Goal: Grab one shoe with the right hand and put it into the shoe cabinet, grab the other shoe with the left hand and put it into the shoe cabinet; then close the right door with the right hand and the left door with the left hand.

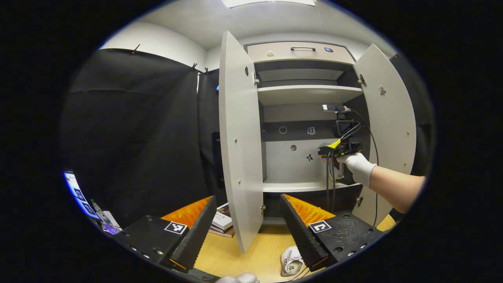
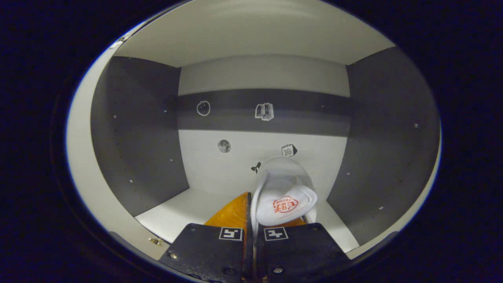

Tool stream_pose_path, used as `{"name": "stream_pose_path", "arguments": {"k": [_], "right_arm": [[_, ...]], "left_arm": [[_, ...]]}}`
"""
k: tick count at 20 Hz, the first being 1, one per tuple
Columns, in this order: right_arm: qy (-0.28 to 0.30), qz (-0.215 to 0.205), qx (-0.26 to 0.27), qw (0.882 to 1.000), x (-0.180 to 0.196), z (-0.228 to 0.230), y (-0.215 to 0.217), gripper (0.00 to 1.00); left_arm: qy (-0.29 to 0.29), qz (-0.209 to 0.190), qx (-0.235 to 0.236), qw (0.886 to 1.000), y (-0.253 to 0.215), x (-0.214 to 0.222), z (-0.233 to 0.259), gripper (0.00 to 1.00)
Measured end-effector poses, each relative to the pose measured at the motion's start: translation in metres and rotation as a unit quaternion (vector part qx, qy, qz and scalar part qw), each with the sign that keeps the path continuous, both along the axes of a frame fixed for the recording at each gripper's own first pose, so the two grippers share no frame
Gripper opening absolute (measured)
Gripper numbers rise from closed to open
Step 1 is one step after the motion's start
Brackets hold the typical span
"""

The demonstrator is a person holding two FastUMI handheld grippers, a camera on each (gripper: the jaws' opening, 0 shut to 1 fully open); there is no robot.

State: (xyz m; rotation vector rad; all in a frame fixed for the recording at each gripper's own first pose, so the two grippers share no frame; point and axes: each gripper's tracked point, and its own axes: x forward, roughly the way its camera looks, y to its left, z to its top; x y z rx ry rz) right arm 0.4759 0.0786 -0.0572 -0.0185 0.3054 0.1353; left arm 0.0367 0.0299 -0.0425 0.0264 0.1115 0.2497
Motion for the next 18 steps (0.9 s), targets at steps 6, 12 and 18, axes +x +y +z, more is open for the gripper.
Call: {"name": "stream_pose_path", "arguments": {"k": [6, 12, 18], "right_arm": [[0.092, -0.017, -0.001, 0.996, 0.039, -0.050, -0.001, 0.07], [0.175, -0.027, -0.042, 0.983, 0.043, -0.078, -0.010, 0.24], [0.132, -0.022, -0.021, 0.991, 0.034, -0.055, -0.004, 0.80]], "left_arm": [[0.002, 0.019, 0.008, 1.000, 0.003, 0.003, 0.004, 0.96], [-0.001, 0.029, 0.005, 1.000, 0.009, 0.006, 0.006, 0.96], [-0.003, 0.023, 0.002, 1.000, 0.008, 0.007, 0.005, 0.96]]}}
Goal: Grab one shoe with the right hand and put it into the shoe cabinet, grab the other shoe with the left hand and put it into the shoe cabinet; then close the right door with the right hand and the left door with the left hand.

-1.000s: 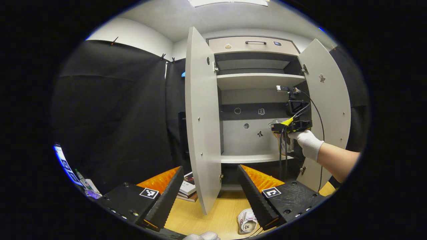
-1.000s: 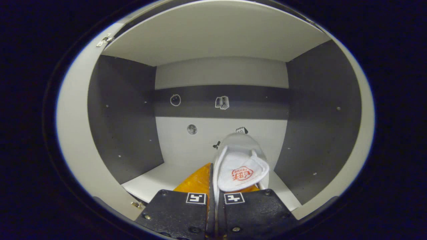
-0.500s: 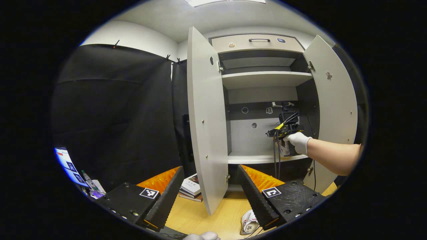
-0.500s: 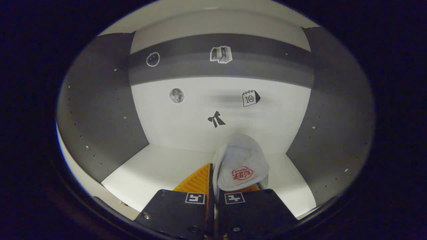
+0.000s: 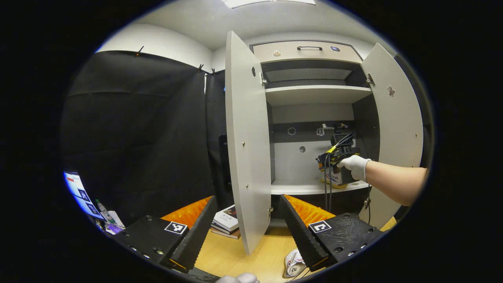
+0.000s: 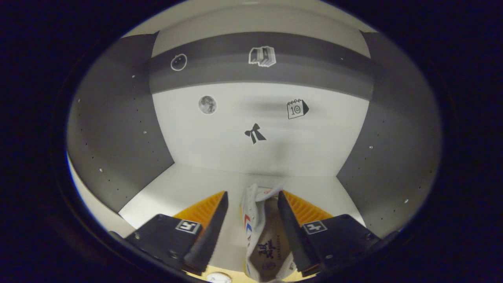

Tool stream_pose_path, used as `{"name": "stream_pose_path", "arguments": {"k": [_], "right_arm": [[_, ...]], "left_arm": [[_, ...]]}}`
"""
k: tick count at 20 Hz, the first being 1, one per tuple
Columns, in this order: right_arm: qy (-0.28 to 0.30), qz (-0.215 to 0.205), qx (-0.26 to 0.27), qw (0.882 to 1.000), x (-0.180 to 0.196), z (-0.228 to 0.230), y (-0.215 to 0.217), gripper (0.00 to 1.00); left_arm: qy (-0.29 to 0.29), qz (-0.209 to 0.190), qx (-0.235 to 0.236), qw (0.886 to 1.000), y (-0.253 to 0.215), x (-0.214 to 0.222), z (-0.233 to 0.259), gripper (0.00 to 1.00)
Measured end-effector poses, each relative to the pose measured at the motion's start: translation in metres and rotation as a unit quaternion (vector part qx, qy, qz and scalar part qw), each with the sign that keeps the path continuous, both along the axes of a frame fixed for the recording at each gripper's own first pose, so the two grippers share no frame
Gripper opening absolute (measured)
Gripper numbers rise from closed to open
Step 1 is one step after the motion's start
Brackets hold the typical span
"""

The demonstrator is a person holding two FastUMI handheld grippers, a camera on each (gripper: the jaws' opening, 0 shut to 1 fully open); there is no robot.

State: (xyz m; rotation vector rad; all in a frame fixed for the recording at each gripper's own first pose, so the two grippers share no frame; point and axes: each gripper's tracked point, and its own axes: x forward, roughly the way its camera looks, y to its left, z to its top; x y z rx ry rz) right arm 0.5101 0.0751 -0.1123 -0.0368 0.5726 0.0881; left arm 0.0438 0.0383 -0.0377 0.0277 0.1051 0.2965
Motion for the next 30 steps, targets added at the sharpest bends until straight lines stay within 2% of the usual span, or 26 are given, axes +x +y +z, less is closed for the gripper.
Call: {"name": "stream_pose_path", "arguments": {"k": [1, 2, 5, 7, 8, 10, 11, 14, 15, 18, 21, 23, 26, 30], "right_arm": [[-0.007, 0.001, 0.000, 1.000, -0.006, 0.007, 0.000, 0.85], [-0.011, -0.002, -0.003, 1.000, -0.010, 0.010, -0.001, 0.86], [-0.040, -0.003, -0.006, 0.999, -0.030, 0.026, -0.005, 0.86], [-0.072, 0.001, -0.004, 0.997, -0.054, 0.043, -0.008, 0.86], [-0.092, 0.003, -0.004, 0.996, -0.070, 0.053, -0.010, 0.86], [-0.136, 0.008, 0.002, 0.991, -0.111, 0.077, -0.013, 0.86], [-0.160, 0.010, 0.009, 0.987, -0.133, 0.091, -0.014, 0.86], [-0.206, 0.010, 0.014, 0.978, -0.200, 0.109, -0.026, 1.00], [-0.214, 0.007, 0.019, 0.977, -0.222, 0.112, -0.032, 1.00], [-0.233, -0.008, 0.038, 0.972, -0.287, 0.117, -0.054, 1.00], [-0.263, -0.031, 0.017, 0.964, -0.345, 0.120, -0.084, 1.00], [-0.269, -0.043, 0.009, 0.962, -0.379, 0.112, -0.097, 1.00], [-0.257, -0.067, 0.025, 0.964, -0.419, 0.097, -0.115, 1.00], [-0.226, -0.098, 0.029, 0.969, -0.449, 0.078, -0.140, 1.00]], "left_arm": [[-0.001, -0.002, 0.002, 1.000, 0.000, 0.000, 0.001, 1.00], [-0.001, -0.005, 0.003, 1.000, 0.000, 0.000, 0.001, 0.96], [-0.003, -0.014, 0.005, 1.000, 0.001, -0.001, 0.002, 0.96], [-0.003, -0.022, 0.006, 1.000, 0.002, -0.001, -0.001, 0.96], [-0.002, -0.026, 0.007, 1.000, 0.002, -0.002, -0.003, 1.00], [0.001, -0.039, 0.006, 0.999, 0.001, -0.002, -0.007, 0.96], [0.000, -0.045, 0.005, 0.999, 0.001, -0.002, -0.009, 1.00], [0.003, -0.070, 0.004, 0.998, -0.002, -0.003, -0.020, 1.00], [0.006, -0.078, 0.005, 0.997, -0.003, -0.003, -0.025, 0.96], [0.017, -0.105, 0.013, 0.994, -0.008, -0.004, -0.044, 0.96], [0.029, -0.133, 0.012, 0.991, -0.018, -0.003, -0.066, 0.96], [0.036, -0.154, 0.006, 0.987, -0.031, -0.005, -0.084, 0.96], [0.056, -0.183, 0.004, 0.981, -0.054, -0.008, -0.118, 0.96], [0.096, -0.215, -0.004, 0.972, -0.083, -0.016, -0.189, 0.96]]}}
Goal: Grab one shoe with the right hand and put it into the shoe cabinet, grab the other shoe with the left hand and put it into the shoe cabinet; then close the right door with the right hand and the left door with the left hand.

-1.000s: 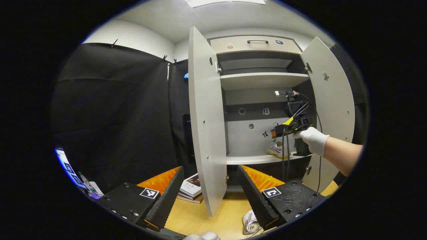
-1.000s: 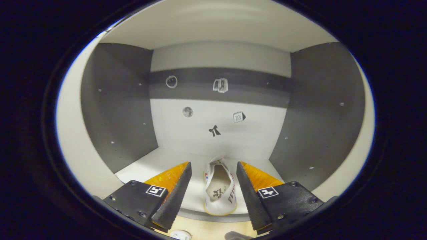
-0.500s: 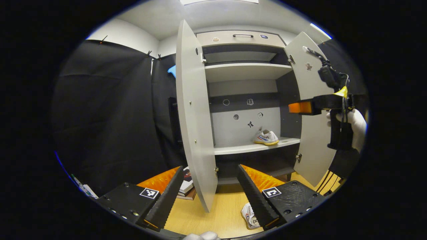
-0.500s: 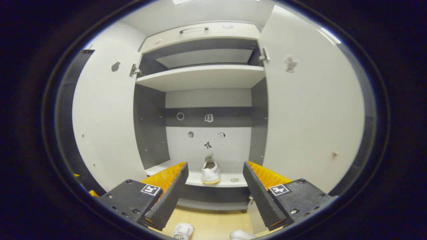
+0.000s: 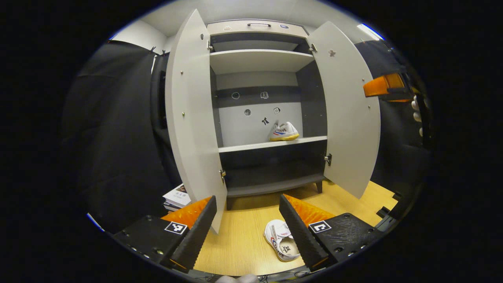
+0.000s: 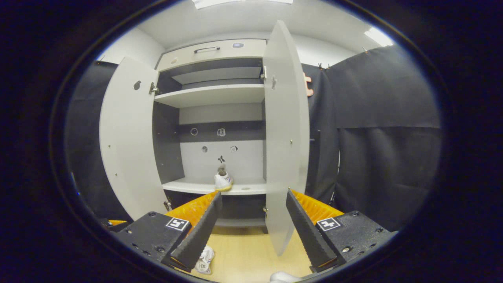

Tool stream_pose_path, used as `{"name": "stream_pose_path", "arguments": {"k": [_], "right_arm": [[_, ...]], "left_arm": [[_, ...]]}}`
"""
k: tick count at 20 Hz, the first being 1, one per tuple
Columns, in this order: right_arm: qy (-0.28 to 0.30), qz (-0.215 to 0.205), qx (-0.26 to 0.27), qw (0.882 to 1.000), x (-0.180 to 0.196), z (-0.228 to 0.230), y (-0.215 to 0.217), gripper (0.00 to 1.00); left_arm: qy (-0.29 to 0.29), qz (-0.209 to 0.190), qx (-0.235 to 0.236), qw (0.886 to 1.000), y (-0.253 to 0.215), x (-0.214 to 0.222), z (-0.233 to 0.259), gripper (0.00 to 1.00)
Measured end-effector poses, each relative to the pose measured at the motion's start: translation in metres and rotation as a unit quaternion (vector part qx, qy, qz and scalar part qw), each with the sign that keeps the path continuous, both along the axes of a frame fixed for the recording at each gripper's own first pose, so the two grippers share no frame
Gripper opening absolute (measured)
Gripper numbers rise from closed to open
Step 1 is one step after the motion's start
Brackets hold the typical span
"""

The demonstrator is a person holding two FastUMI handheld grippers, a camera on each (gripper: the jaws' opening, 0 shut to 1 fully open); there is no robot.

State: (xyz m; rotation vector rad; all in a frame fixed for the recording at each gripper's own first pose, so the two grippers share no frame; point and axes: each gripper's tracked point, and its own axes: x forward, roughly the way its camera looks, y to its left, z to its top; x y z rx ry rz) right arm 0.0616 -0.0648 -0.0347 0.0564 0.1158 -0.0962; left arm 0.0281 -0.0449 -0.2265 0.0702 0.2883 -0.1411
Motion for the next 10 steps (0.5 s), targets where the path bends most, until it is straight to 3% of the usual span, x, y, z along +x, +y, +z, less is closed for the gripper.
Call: {"name": "stream_pose_path", "arguments": {"k": [6, 10], "right_arm": [[0.019, -0.023, -0.017, 0.999, -0.021, -0.011, -0.027, 1.00], [0.038, -0.031, -0.026, 0.998, -0.024, -0.019, -0.036, 1.00]], "left_arm": [[0.120, -0.010, 0.022, 0.992, -0.023, -0.013, -0.128, 0.97], [0.162, -0.026, 0.037, 0.986, -0.042, -0.003, -0.192, 0.97]]}}
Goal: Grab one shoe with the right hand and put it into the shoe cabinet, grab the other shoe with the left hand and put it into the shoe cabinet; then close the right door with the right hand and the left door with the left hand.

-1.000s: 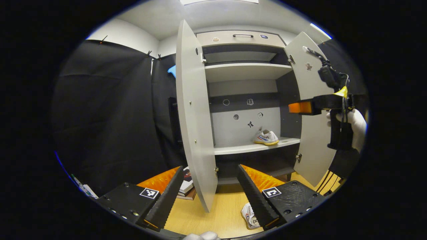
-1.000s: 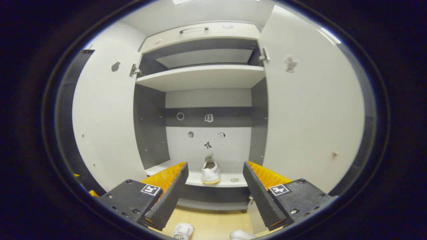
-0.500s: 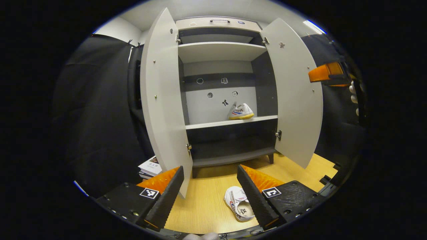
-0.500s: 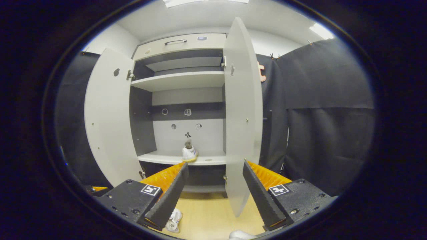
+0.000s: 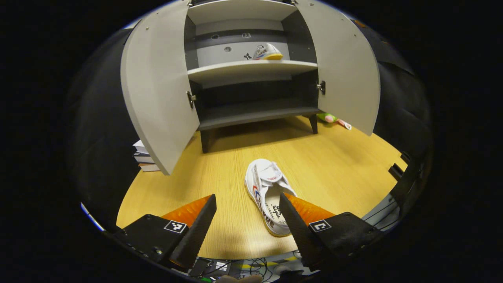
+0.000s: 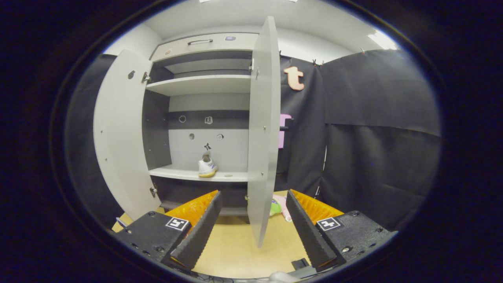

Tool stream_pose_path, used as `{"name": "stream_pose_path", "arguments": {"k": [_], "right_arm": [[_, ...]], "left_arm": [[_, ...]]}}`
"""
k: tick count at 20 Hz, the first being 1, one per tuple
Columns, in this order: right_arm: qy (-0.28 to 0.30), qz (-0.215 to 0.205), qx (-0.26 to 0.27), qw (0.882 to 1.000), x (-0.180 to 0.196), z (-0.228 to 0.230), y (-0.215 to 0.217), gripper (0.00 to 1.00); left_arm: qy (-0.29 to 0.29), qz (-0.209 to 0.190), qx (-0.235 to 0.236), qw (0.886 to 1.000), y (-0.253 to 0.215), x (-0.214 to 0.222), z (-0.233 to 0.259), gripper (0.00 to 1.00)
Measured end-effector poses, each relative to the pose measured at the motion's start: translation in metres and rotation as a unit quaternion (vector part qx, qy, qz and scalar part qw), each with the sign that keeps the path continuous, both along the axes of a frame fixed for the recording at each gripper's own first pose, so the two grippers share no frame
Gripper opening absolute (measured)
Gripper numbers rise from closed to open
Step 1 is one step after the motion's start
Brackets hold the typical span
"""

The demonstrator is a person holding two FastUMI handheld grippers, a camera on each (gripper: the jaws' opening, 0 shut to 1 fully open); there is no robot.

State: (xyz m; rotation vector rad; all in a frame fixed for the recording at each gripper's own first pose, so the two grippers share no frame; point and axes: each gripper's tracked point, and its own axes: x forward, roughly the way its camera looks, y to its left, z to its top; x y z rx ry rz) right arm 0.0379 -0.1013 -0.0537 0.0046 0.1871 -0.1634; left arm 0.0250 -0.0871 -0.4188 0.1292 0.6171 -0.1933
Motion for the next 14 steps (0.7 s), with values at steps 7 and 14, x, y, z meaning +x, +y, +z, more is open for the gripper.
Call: {"name": "stream_pose_path", "arguments": {"k": [7, 14], "right_arm": [[0.023, -0.002, -0.008, 1.000, 0.007, -0.012, -0.006, 1.00], [0.040, 0.010, -0.001, 0.999, 0.027, -0.024, -0.003, 1.00]], "left_arm": [[0.032, 0.005, 0.011, 0.999, -0.005, 0.043, -0.055, 0.94], [0.037, 0.027, 0.013, 0.999, -0.001, 0.091, -0.071, 0.89]]}}
